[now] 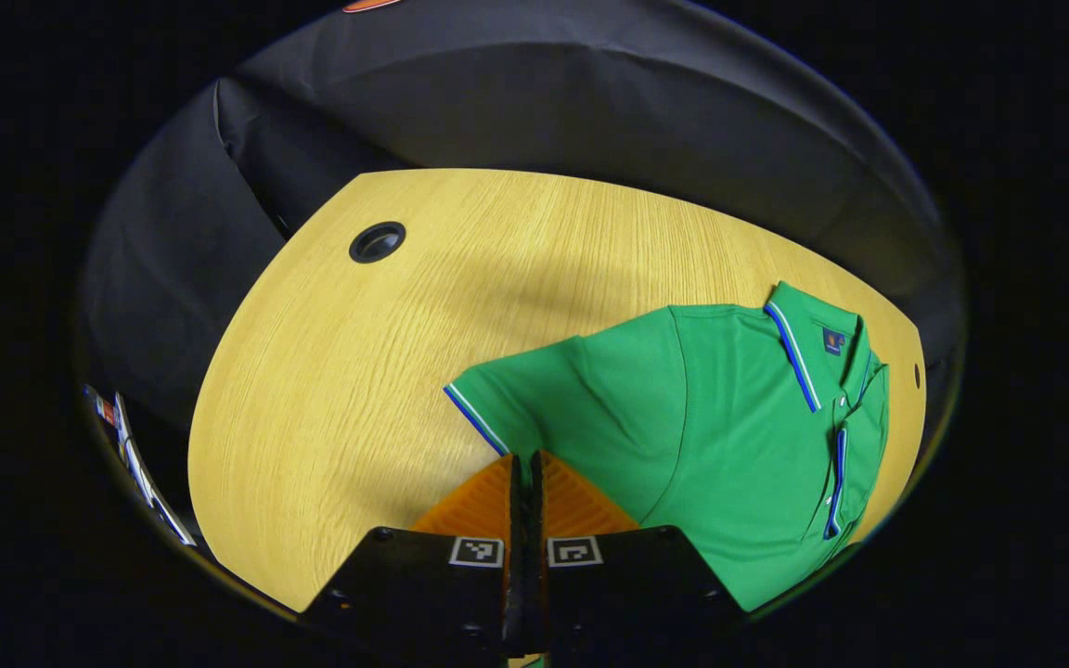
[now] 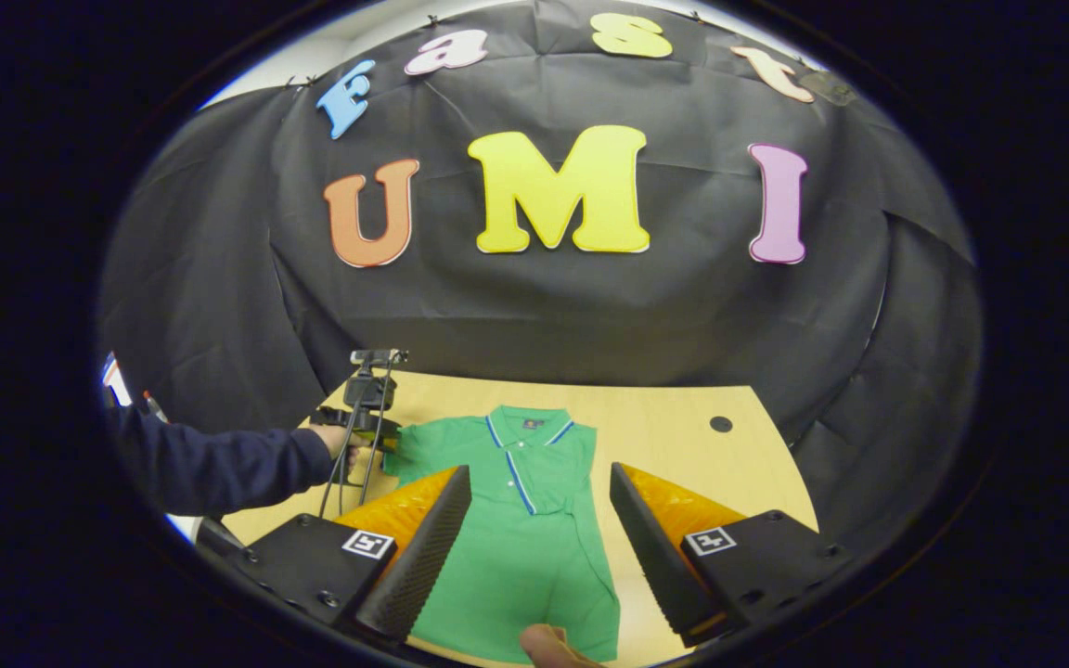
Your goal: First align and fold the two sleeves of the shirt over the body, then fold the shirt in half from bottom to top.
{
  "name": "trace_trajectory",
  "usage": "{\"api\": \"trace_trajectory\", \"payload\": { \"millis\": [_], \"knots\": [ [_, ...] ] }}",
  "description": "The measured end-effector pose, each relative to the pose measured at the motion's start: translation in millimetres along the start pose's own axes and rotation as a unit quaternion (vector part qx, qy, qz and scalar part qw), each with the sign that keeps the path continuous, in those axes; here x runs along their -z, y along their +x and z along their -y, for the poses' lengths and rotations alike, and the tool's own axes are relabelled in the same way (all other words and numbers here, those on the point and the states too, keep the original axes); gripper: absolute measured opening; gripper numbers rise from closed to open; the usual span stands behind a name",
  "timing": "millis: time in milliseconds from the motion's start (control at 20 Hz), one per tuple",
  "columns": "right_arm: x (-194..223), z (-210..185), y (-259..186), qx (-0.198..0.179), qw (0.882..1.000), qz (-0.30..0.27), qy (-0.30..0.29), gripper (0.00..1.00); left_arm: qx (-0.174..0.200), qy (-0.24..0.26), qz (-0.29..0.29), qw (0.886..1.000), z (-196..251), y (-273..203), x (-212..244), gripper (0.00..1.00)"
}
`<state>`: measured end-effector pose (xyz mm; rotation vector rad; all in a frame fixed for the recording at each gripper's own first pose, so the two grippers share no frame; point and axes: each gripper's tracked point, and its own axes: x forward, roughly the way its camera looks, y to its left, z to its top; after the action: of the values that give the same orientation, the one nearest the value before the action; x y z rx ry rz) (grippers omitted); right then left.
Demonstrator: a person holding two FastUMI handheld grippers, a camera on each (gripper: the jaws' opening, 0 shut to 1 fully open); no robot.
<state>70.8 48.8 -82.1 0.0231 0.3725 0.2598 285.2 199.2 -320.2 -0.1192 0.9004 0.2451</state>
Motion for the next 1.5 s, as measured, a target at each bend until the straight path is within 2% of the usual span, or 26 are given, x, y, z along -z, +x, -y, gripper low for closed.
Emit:
{"api": "trace_trajectory", "payload": {
  "millis": [150,250,300,400,450,600,650,900,1050,1150,1200,1350,1400,1500],
  "knots": [
    [2,3,-6,-0.002,1.0,-0.001,-0.001,0.98,0.005,0.017,0.019,1.0,11,-14,-11,0.03],
    [3,4,-8,-0.003,1.0,-0.001,0.003,0.94,0.015,0.02,0.027,0.999,24,-23,-16,0.03],
    [2,4,-9,-0.005,1.0,0.0,0.006,0.98,0.02,0.021,0.031,0.999,31,-28,-17,0.03],
    [2,6,-13,-0.005,1.0,0.004,0.007,0.98,0.032,0.028,0.04,0.998,47,-37,-20,0.03],
    [2,6,-13,-0.005,1.0,0.006,0.006,0.94,0.038,0.037,0.044,0.998,57,-40,-22,0.04],
    [4,10,-17,-0.002,1.0,0.007,0.005,0.98,0.057,0.063,0.051,0.995,88,-49,-22,0.04],
    [5,12,-18,0.001,1.0,0.007,0.005,0.94,0.06,0.073,0.05,0.994,97,-47,-19,0.03],
    [14,23,-22,0.017,1.0,0.0,0.017,0.94,0.088,0.1,0.036,0.99,141,-45,-3,0.04],
    [21,28,-22,0.026,0.999,-0.007,0.029,0.98,0.104,0.12,0.028,0.987,167,-45,7,0.04],
    [26,31,-20,0.034,0.999,-0.013,0.031,0.94,0.112,0.136,0.021,0.984,182,-46,17,0.04],
    [29,32,-19,0.034,0.999,-0.016,0.033,0.98,0.111,0.147,0.021,0.983,188,-46,20,0.04],
    [34,36,-17,0.04,0.998,-0.022,0.038,0.94,0.106,0.181,0.01,0.978,197,-41,33,0.04],
    [35,36,-17,0.042,0.998,-0.024,0.04,0.98,0.119,0.18,0.003,0.976,204,-43,39,0.05],
    [37,37,-15,0.042,0.998,-0.026,0.043,0.98,0.151,0.17,-0.002,0.974,219,-46,49,0.08]
  ]
}}
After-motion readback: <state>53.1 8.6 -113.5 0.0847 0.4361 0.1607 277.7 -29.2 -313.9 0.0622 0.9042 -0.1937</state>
